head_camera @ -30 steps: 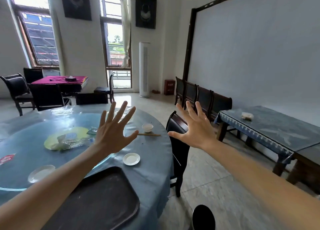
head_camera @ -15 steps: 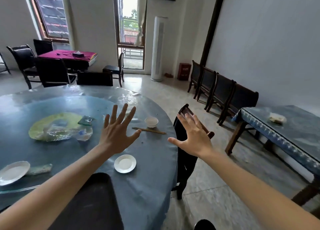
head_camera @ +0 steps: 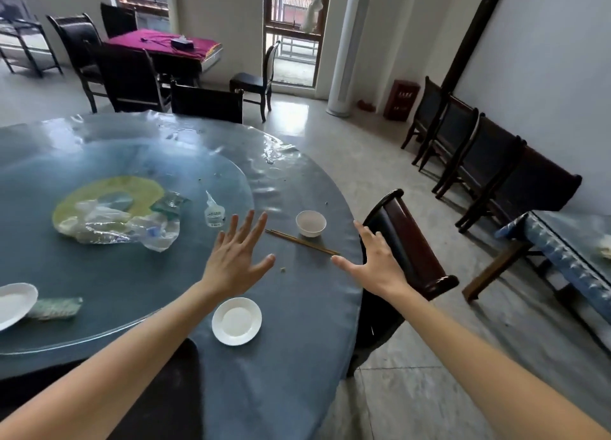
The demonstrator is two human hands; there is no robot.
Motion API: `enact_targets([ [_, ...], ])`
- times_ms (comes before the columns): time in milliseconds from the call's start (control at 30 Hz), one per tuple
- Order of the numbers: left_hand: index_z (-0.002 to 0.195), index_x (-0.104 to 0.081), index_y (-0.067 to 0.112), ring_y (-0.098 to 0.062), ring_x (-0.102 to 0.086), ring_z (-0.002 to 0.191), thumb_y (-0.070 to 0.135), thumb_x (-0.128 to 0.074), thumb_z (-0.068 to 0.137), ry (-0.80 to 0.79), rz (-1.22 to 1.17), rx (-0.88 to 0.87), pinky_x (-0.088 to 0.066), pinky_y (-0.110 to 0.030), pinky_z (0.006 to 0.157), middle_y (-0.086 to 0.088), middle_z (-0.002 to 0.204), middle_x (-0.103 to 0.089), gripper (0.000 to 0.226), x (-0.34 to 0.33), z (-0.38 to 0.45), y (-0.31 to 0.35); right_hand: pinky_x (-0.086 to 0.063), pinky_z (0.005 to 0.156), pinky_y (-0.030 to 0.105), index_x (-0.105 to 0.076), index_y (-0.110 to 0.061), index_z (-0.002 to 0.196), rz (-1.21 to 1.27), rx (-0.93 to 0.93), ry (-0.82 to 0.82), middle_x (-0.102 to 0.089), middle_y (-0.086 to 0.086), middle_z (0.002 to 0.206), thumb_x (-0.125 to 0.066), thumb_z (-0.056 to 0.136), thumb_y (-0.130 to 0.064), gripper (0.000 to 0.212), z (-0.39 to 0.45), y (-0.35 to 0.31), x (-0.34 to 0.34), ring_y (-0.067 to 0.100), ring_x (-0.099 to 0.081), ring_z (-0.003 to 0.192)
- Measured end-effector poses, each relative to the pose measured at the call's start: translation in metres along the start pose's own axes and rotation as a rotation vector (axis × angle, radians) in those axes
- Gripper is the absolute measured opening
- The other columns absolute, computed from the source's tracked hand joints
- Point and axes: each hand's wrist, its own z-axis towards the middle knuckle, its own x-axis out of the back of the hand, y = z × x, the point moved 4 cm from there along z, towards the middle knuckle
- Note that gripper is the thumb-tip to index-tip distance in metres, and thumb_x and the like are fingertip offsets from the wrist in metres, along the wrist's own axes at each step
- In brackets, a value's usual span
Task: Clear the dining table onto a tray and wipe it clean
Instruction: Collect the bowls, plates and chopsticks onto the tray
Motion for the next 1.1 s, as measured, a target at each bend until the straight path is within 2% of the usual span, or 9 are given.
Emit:
enact_targets([
  [167,0.159,0.011,0.033,-0.02,0.017,0.154,0.058,-0.048,0.096,-0.062,-0.073,0.148,-0.004,-0.047,0.125,0.01,0.167,0.016,0.089,-0.042,0.038,-0.01,-0.028,0.122,0.044,-0.019,-0.048,0.159,0.139,-0.038,-0.092,-0.031,0.0,0.166,-0.071,0.078,-0.073,0.1,0.077,0.021,-0.025,0.019,-0.019,0.156],
  [333,0.162,-0.009,0.024,-0.022,0.009,0.156,0.045,-0.052,0.098,-0.09,-0.156,0.345,-0.011,-0.043,0.125,0.006,0.17,0.007,0.079,-0.099,0.101,-0.017,-0.038,0.116,0.043,-0.022,-0.036,0.16,0.327,-0.193,-0.199,-0.043,0.002,0.158,-0.073,0.082,-0.064,0.097,0.179,0.06,-0.064,0.026,-0.043,0.144],
  [433,0.153,-0.04,0.021,-0.025,-0.025,0.151,0.037,-0.054,0.097,-0.043,-0.206,0.547,-0.031,-0.04,0.118,0.003,0.167,-0.023,0.06,-0.136,0.144,-0.019,-0.044,0.111,0.045,-0.029,-0.025,0.158,0.384,-0.337,-0.256,-0.055,0.004,0.145,-0.07,0.088,-0.057,0.087,0.239,0.095,-0.093,0.028,-0.052,0.134],
  [533,0.118,-0.067,0.02,-0.029,-0.06,0.119,0.034,-0.056,0.092,-0.024,-0.307,0.865,-0.048,-0.036,0.096,-0.005,0.13,-0.065,0.032,-0.172,0.18,-0.024,-0.051,0.104,0.05,-0.042,-0.019,0.151,0.382,-0.378,-0.353,-0.064,0.007,0.128,-0.065,0.094,-0.048,0.067,0.281,0.124,-0.117,0.027,-0.065,0.114],
  [600,0.105,-0.07,0.02,-0.029,-0.064,0.11,0.032,-0.06,0.088,-0.048,-0.412,1.007,-0.051,-0.033,0.089,-0.006,0.114,-0.072,0.023,-0.2,0.198,-0.026,-0.059,0.092,0.044,-0.047,-0.02,0.148,0.436,-0.402,-0.406,-0.063,0.003,0.125,-0.063,0.096,-0.044,0.059,0.301,0.139,-0.133,0.022,-0.07,0.099],
  [700,0.101,-0.071,0.018,-0.029,-0.065,0.109,0.03,-0.064,0.087,-0.053,-0.481,1.156,-0.05,-0.031,0.089,-0.008,0.112,-0.073,0.02,-0.24,0.229,-0.029,-0.061,0.074,0.032,-0.048,-0.019,0.147,0.566,-0.482,-0.515,-0.061,0.005,0.133,-0.063,0.099,-0.04,0.054,0.33,0.156,-0.157,0.019,-0.072,0.098],
  [800,0.101,-0.072,0.016,-0.031,-0.064,0.111,0.035,-0.067,0.089,-0.031,-0.496,1.216,-0.052,-0.035,0.094,-0.009,0.113,-0.073,0.022,-0.261,0.245,-0.03,-0.062,0.073,0.03,-0.047,-0.02,0.147,0.648,-0.511,-0.561,-0.062,0.006,0.132,-0.062,0.1,-0.039,0.053,0.339,0.156,-0.17,0.019,-0.073,0.097],
  [967,0.103,-0.072,0.008,-0.038,-0.065,0.107,0.047,-0.065,0.09,-0.063,-0.326,1.269,-0.053,-0.041,0.086,-0.015,0.111,-0.072,0.042,-0.282,0.269,-0.036,-0.063,0.072,0.028,-0.053,-0.022,0.141,0.696,-0.504,-0.615,-0.072,0.01,0.111,-0.064,0.101,-0.034,0.043,0.357,0.159,-0.193,0.022,-0.076,0.094],
  [1100,0.108,-0.068,0.01,-0.038,-0.064,0.109,0.045,-0.074,0.083,-0.073,-0.276,1.358,-0.052,-0.04,0.08,-0.014,0.115,-0.069,0.045,-0.284,0.275,-0.042,-0.062,0.071,0.025,-0.057,-0.018,0.142,0.808,-0.477,-0.617,-0.074,0.013,0.109,-0.065,0.101,-0.022,0.041,0.363,0.16,-0.201,0.022,-0.078,0.089],
])
